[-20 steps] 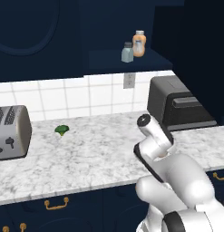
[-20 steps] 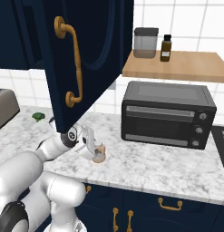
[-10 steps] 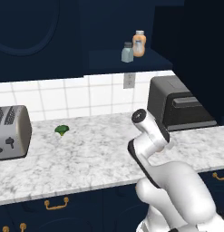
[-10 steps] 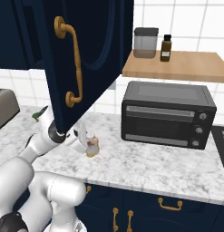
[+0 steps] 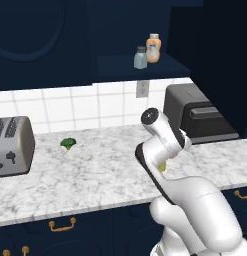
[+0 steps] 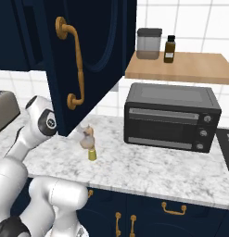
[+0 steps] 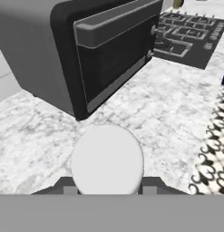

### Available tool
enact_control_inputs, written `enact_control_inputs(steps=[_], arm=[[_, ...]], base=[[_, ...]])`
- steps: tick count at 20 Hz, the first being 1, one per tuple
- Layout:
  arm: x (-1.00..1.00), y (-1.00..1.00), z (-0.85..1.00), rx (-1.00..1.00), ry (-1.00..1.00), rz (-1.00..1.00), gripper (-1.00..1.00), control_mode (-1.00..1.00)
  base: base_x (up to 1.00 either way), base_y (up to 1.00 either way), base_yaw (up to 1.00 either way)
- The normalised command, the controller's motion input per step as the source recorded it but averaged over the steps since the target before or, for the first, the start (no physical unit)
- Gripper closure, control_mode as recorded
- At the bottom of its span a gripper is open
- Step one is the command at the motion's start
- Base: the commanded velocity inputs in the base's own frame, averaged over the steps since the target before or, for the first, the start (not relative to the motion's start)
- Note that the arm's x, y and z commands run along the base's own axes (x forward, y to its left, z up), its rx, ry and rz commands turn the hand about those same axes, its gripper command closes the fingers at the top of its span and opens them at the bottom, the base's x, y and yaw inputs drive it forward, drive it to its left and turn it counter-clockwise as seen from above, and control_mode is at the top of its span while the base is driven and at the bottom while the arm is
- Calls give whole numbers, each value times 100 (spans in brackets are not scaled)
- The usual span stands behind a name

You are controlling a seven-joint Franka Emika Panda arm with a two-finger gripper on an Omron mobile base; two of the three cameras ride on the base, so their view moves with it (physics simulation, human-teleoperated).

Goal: Put the shaker and condiment bottle from the counter next to their counterparts in the cabinet.

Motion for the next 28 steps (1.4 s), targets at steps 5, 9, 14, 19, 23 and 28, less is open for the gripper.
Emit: enact_control_inputs(steps=[5, 9, 14, 19, 23, 28], arm=[[0, 7, 64, -1, 3, 18, 100, -100], [0, 7, 61, -2, 0, 14, 100, -100], [0, 9, 57, -5, 0, 11, 100, -100], [0, 6, 53, -5, 0, 11, 100, -100], [0, 3, 50, -3, 0, 11, 100, -100], [0, 0, 52, -3, 0, 11, 100, -100]], base=[[0, 0, 0], [0, 0, 0], [0, 0, 0], [0, 0, 0], [0, 0, 0], [0, 0, 0]])
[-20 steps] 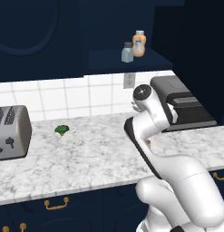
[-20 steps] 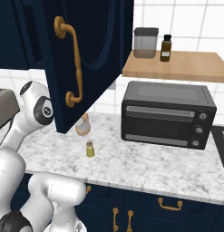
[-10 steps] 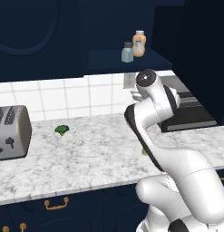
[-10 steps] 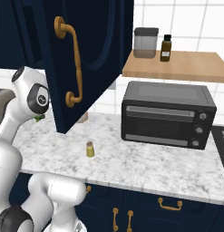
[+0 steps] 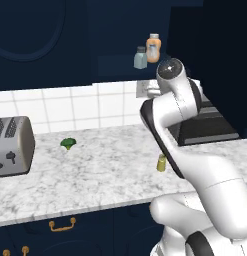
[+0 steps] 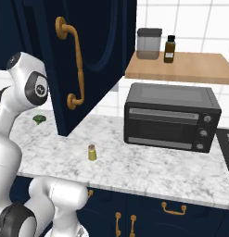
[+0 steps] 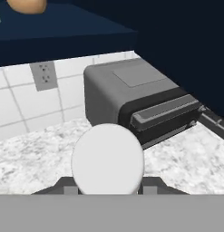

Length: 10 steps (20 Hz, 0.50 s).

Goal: Put the shaker and condiment bottle from the counter next to their counterparts in the cabinet.

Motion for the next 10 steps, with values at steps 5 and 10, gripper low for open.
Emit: enact_control_inputs(steps=[5, 10], arm=[[0, 1, 59, -2, -5, 9, 100, -100], [0, 6, 56, -4, -15, 8, 100, -100]], base=[[0, 0, 0], [0, 0, 0]])
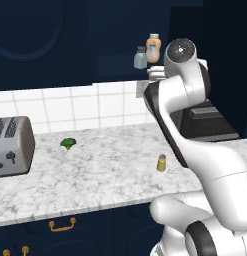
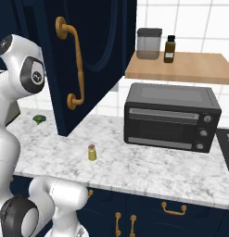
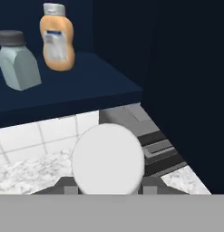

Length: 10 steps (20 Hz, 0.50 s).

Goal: Put the shaker and condiment bottle from the counter next to their counterparts in the cabinet.

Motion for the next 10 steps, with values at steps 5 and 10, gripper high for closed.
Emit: enact_control_inputs(steps=[5, 10], arm=[[0, 3, 47, -2, -18, 7, 100, -100], [13, 0, 21, 3, -4, 3, 100, -100]], base=[[0, 0, 0], [0, 0, 0]])
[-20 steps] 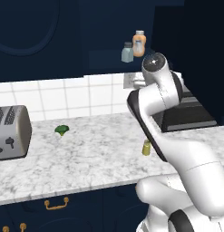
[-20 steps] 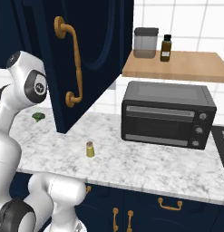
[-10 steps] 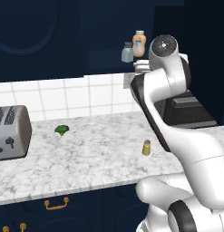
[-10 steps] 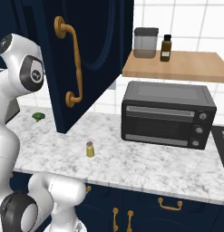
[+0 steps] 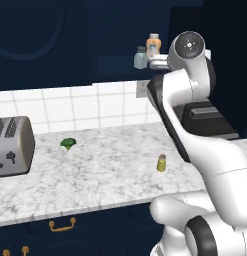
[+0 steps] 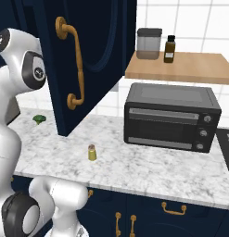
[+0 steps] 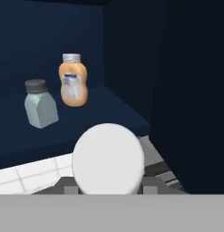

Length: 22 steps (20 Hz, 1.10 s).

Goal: Put the shaker and condiment bottle from the counter next to their counterparts in the cabinet.

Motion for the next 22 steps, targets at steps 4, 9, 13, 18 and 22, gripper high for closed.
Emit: enact_control_inputs(steps=[4, 9, 13, 18, 22], arm=[[31, 0, 3, 0, 0, 3, 100, -100], [34, 0, 23, 0, -1, 3, 100, -100], [20, 0, 23, 0, -1, 3, 100, -100], [26, 0, 10, 0, 0, 2, 100, -100], [33, 0, 0, 0, 0, 2, 100, -100]], base=[[0, 0, 0], [0, 0, 0], [0, 0, 0], [0, 0, 0], [0, 0, 0]])
